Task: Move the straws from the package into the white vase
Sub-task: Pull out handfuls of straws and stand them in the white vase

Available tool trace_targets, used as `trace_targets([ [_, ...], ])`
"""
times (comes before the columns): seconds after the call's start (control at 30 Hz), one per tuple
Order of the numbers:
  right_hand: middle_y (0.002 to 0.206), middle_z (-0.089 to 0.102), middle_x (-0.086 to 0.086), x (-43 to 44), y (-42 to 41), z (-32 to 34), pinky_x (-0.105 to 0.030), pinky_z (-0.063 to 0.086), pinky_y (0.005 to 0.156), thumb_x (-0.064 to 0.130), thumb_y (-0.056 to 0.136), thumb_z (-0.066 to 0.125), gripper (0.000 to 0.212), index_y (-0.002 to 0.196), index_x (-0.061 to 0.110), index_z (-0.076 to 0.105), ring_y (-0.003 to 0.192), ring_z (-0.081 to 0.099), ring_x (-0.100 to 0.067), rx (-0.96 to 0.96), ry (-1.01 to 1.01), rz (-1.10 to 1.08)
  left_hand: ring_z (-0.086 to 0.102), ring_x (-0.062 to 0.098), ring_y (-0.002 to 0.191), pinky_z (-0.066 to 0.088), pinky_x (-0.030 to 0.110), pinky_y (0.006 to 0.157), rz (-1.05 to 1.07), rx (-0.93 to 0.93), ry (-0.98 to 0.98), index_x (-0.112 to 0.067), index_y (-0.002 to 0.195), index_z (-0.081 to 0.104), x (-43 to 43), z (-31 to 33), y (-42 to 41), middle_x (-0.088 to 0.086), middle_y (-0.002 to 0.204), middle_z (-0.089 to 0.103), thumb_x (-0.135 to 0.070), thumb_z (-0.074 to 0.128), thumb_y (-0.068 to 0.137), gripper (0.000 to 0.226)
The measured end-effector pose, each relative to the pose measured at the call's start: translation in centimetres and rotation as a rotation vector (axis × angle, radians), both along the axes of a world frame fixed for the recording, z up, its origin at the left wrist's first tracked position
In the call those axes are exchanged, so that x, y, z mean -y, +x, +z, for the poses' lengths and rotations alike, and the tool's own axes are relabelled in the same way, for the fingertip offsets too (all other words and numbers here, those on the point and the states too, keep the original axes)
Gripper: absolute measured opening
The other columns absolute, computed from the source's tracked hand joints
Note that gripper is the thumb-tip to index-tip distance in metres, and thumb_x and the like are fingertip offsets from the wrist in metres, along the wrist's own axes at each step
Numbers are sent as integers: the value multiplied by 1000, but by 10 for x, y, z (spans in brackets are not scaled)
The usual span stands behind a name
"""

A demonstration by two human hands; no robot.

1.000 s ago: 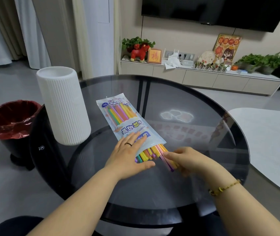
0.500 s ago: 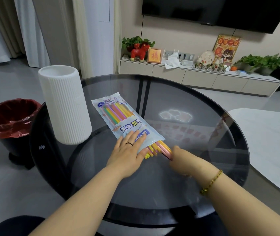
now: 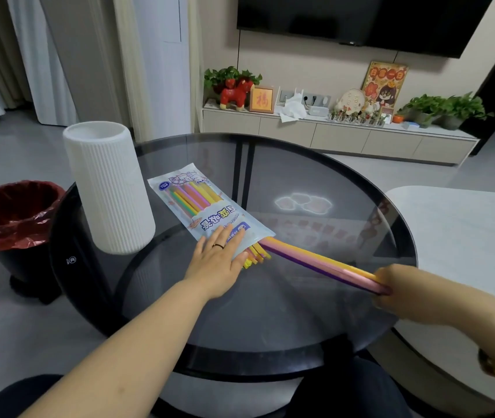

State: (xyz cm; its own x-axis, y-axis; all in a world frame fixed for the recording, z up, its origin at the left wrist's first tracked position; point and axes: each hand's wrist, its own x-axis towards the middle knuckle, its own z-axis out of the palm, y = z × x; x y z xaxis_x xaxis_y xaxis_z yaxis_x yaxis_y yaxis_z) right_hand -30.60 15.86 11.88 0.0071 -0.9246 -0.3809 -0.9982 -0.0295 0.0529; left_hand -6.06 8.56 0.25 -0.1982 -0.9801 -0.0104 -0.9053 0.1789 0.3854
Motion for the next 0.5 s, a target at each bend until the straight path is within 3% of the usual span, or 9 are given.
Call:
trace_targets([
  [0.17, 36, 49, 6, -12, -26, 55, -11, 35, 40, 16, 85, 51, 30, 56, 23, 45, 38, 42, -4, -29, -8, -28, 2, 17, 142, -2, 39, 116, 28, -72, 78, -27, 142, 7, 6, 14, -2, 1, 155, 4, -33, 19, 96, 47],
  [0.23, 25, 48, 13, -10, -33, 74, -9, 35, 39, 17, 84, 53, 30, 56, 21, 45, 30, 42, -2, -43, -46, -15, 36, 26, 128, 22, 40, 113, 88, -301, 133, -27, 140, 15, 5, 24, -2, 2, 152, 17, -27, 23, 96, 45],
  [0.3, 22, 44, 13, -7, -33, 91, -11, 33, 38, 18, 84, 53, 29, 56, 20, 46, 27, 39, -3, -62, -51, 2, 57, 25, 97, 46, 39, 93, 197, -655, 169, -28, 137, 26, -2, 41, -1, 3, 145, 31, -21, 27, 95, 43],
  [0.37, 24, 43, 6, -4, -27, 104, -15, 33, 41, 18, 84, 52, 28, 56, 19, 47, 36, 39, -9, -68, -21, 31, 55, 15, 91, 45, 28, 81, 282, -861, 29, -22, 131, 38, -11, 59, 0, 7, 138, 40, -12, 28, 93, 40],
  [0.43, 37, 44, 5, -2, -12, 112, -18, 34, 46, 20, 85, 52, 27, 58, 19, 47, 45, 39, -15, -131, 26, 93, 50, 15, 97, 36, 21, 79, 285, -896, -237, -16, 121, 48, -22, 76, 1, 8, 129, 49, -7, 33, 91, 34],
  [0.5, 47, 45, 5, 1, 7, 117, -18, 34, 48, 21, 86, 51, 27, 60, 18, 47, 47, 40, -13, -213, 44, 173, 49, 19, 108, 35, 25, 87, 144, -832, -396, -17, 118, 51, -37, 94, -2, 1, 121, 53, -11, 44, 89, 30],
])
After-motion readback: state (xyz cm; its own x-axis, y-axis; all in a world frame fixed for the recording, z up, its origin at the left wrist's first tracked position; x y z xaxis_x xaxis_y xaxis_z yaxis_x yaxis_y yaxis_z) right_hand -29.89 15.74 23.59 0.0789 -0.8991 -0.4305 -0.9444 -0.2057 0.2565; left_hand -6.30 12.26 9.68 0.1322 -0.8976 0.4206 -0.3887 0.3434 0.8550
